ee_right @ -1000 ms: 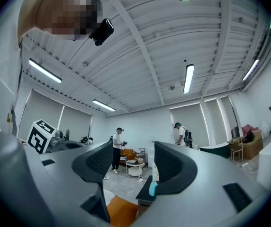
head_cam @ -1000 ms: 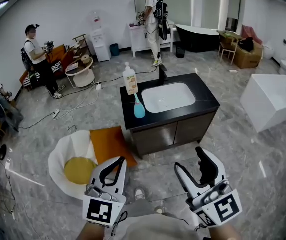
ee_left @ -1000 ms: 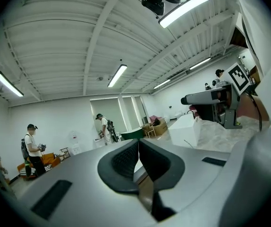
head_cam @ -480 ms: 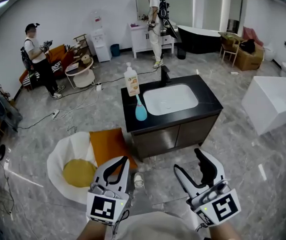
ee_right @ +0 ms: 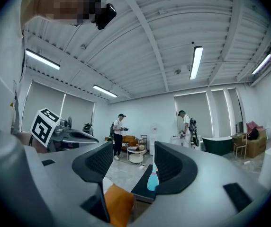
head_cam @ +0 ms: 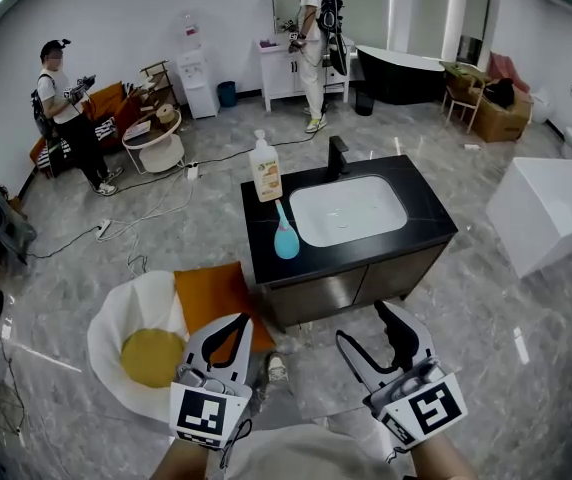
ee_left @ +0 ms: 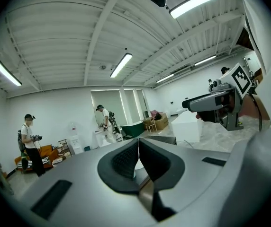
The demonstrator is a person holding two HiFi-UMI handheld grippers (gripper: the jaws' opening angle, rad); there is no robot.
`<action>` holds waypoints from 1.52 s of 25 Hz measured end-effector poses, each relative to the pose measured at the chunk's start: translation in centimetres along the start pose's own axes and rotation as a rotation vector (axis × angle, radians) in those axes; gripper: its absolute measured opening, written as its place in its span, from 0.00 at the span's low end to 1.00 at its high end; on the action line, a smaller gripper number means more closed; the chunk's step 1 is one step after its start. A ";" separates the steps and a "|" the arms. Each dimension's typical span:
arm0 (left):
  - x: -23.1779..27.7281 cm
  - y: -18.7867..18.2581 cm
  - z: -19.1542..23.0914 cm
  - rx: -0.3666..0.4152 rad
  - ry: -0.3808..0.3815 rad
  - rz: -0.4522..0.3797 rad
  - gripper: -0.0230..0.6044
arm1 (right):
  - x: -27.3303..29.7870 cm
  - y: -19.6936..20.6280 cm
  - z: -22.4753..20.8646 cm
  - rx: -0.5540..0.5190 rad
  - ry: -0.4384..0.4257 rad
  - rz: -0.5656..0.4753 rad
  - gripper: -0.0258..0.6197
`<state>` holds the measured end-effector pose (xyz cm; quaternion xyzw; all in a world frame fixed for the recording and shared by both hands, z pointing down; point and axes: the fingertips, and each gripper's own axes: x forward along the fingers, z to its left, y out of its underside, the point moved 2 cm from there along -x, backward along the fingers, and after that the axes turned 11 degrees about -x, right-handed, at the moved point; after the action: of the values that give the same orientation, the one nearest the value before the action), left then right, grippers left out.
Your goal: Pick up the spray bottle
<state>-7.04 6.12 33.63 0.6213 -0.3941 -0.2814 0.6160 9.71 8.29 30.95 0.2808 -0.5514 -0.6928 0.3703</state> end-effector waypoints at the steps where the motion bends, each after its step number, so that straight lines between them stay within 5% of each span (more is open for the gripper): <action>1: 1.0 0.4 1.0 0.004 0.004 0.010 0.07 | 1.5 0.6 -0.3 0.003 -0.009 0.012 0.48; 18: 18.9 5.1 17.8 0.007 0.128 0.176 0.07 | 28.5 11.9 -4.8 0.134 -0.083 0.295 0.48; 25: 24.0 10.4 19.5 -0.043 0.210 0.273 0.07 | 34.4 19.0 -6.3 0.207 -0.053 0.432 0.48; 38: 28.9 19.9 20.6 -0.125 0.245 0.477 0.07 | 38.7 29.2 -7.0 0.250 -0.066 0.617 0.48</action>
<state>-11.77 -27.86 55.51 0.5010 -0.4337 -0.0752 0.7452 -0.76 -30.82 58.44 0.1212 -0.7030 -0.4835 0.5073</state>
